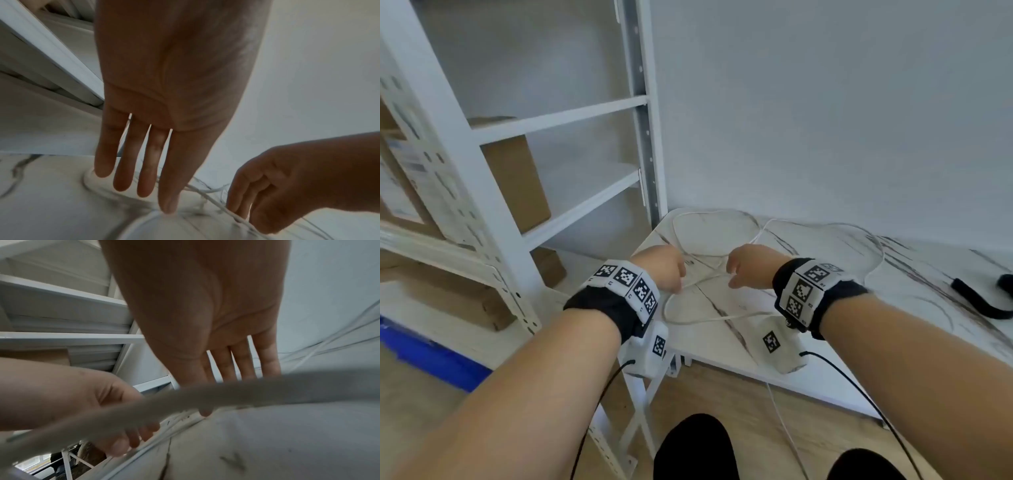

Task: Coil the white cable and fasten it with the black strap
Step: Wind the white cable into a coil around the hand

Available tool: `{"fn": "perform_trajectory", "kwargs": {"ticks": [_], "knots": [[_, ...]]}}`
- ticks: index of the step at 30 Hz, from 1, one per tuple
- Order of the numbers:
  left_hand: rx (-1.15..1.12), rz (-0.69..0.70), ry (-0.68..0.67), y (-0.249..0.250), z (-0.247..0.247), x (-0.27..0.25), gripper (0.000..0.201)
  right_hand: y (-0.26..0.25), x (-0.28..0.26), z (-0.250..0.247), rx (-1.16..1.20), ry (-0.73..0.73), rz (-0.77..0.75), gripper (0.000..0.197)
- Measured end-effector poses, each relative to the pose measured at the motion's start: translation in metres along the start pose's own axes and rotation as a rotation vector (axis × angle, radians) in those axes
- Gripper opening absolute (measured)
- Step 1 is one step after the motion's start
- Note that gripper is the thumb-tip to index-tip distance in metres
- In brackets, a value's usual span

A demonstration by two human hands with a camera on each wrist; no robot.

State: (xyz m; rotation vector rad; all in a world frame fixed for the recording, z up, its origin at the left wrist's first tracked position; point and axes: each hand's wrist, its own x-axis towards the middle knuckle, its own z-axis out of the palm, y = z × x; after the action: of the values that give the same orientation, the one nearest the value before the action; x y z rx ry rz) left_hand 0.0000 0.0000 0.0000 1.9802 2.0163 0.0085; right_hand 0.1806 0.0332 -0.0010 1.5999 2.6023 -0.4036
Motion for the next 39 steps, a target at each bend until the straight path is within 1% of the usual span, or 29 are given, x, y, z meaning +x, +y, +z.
{"fn": "perform_trajectory", "kwargs": {"ticks": [1,4,5,9,12,16,18,20,22,24,26,28,30,33,34,36,39], "knots": [[0.023,-0.007,-0.027,0.000,0.001,0.002,0.039,0.002,0.002,0.000,0.009,0.000,0.005,0.032],[0.098,-0.024,-0.023,0.001,0.008,0.005,0.031,0.010,0.000,0.000,0.112,0.095,-0.003,0.015],[0.121,-0.023,-0.029,0.002,0.009,0.006,0.029,0.012,-0.001,-0.001,0.152,0.089,-0.019,0.017],[0.133,-0.034,-0.012,0.001,0.010,0.007,0.024,0.011,-0.018,-0.006,0.303,-0.084,-0.092,0.033],[0.121,-0.031,0.011,0.005,0.007,0.005,0.024,0.011,-0.028,-0.006,0.260,-0.209,-0.142,0.042],[0.090,-0.023,0.030,0.012,0.004,0.000,0.023,0.016,-0.041,-0.006,0.233,-0.351,-0.163,0.041],[0.059,-0.023,0.042,0.016,0.002,-0.006,0.025,0.020,-0.046,-0.005,0.231,-0.361,-0.175,0.033],[-0.009,-0.021,0.062,0.023,-0.001,-0.012,0.029,0.024,-0.050,-0.004,0.249,-0.297,-0.169,0.021],[-0.096,-0.009,0.062,0.034,-0.009,-0.019,0.032,0.030,-0.054,-0.006,0.281,-0.184,-0.151,0.011],[-0.187,-0.002,0.026,0.047,-0.017,-0.023,0.033,0.037,-0.057,-0.012,0.333,-0.057,-0.136,0.009],[-0.231,0.022,0.003,0.057,-0.023,-0.028,0.033,0.045,-0.060,-0.019,0.421,0.076,-0.103,0.009],[-0.222,0.062,-0.017,0.063,-0.025,-0.033,0.034,0.053,-0.064,-0.026,0.514,0.206,-0.064,0.010],[-0.177,0.119,0.004,0.066,-0.024,-0.037,0.033,0.059,-0.069,-0.034,0.599,0.326,-0.028,0.011],[-0.126,0.148,-0.034,0.070,-0.025,-0.043,0.039,0.068,-0.078,-0.047,0.739,0.501,0.018,0.012],[-0.125,0.152,-0.054,0.073,-0.026,-0.043,0.038,0.071,-0.082,-0.051,0.794,0.551,0.036,0.013],[-0.163,0.174,-0.078,0.077,-0.027,-0.043,0.027,0.078,-0.088,-0.060,0.896,0.628,0.059,0.014],[-0.258,0.210,-0.039,0.084,-0.025,-0.038,0.016,0.087,-0.096,-0.068,0.997,0.720,0.085,0.013]]}}
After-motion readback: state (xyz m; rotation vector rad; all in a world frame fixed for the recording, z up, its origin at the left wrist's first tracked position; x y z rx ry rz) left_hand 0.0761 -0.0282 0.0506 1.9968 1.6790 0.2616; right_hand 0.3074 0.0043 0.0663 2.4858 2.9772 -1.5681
